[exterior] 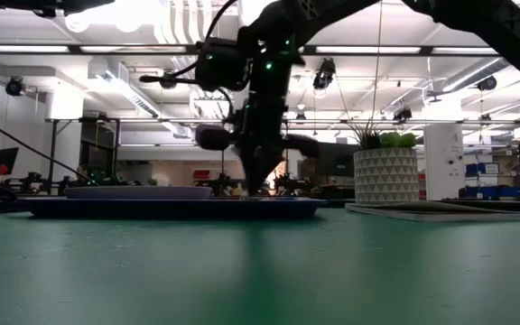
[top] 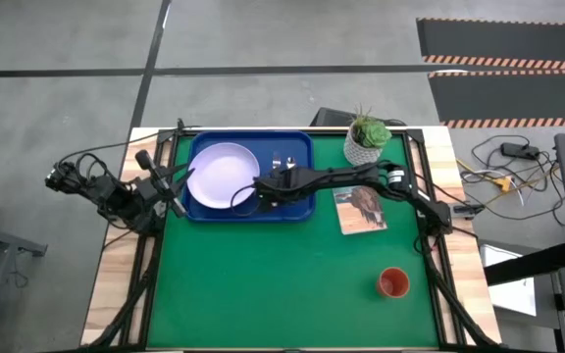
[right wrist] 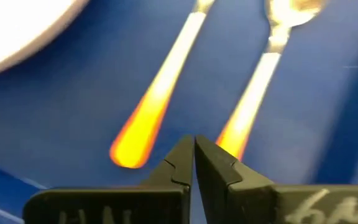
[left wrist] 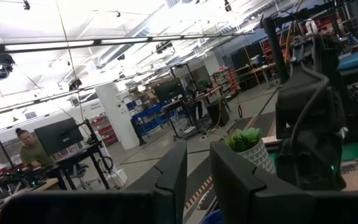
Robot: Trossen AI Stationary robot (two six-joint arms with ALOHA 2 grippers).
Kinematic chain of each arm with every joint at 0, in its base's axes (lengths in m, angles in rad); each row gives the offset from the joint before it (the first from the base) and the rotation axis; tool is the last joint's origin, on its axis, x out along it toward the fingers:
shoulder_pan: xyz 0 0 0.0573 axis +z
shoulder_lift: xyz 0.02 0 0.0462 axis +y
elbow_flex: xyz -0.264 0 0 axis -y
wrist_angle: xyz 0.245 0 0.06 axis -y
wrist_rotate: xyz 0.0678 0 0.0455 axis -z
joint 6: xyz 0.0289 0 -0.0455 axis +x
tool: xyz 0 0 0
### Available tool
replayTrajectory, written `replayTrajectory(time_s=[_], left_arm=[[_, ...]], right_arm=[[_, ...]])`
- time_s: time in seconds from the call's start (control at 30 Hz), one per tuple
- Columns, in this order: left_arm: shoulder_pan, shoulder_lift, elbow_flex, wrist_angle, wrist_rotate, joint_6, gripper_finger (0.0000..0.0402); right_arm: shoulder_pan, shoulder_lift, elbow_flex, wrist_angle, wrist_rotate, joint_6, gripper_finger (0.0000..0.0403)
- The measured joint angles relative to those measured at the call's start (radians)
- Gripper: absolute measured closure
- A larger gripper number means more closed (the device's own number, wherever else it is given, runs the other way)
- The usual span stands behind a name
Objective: Pick and place plate/cup/fork/spoon on tray
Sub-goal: Adjust the orange spoon on the blue serving tray
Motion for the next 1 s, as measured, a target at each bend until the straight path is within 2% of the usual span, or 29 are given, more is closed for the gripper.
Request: replayTrajectory(time_s=[0.17, 0.6, 0.77, 1.0], left_arm=[[0.0, 0.002, 0.0, 0.002, -0.003, 0.0, 0.0346], [0.0, 0.002, 0.0, 0.003, -0.003, -0.001, 0.0346], [0.0, 0.002, 0.0, 0.003, -0.004, -0.002, 0.0346], [0.0, 0.002, 0.0, 0.005, -0.004, -0.004, 0.0346]], right_arm=[[-0.005, -0.012, 0.0, -0.07, 0.084, 0.0, 0.0394], [-0.06, -0.017, 0.003, -0.05, 0.103, -0.132, 0.0394], [-0.06, -0.056, 0.006, -0.048, 0.17, -0.157, 0.0394], [-0.12, -0.062, 0.004, -0.018, 0.143, -0.246, 0.0394]])
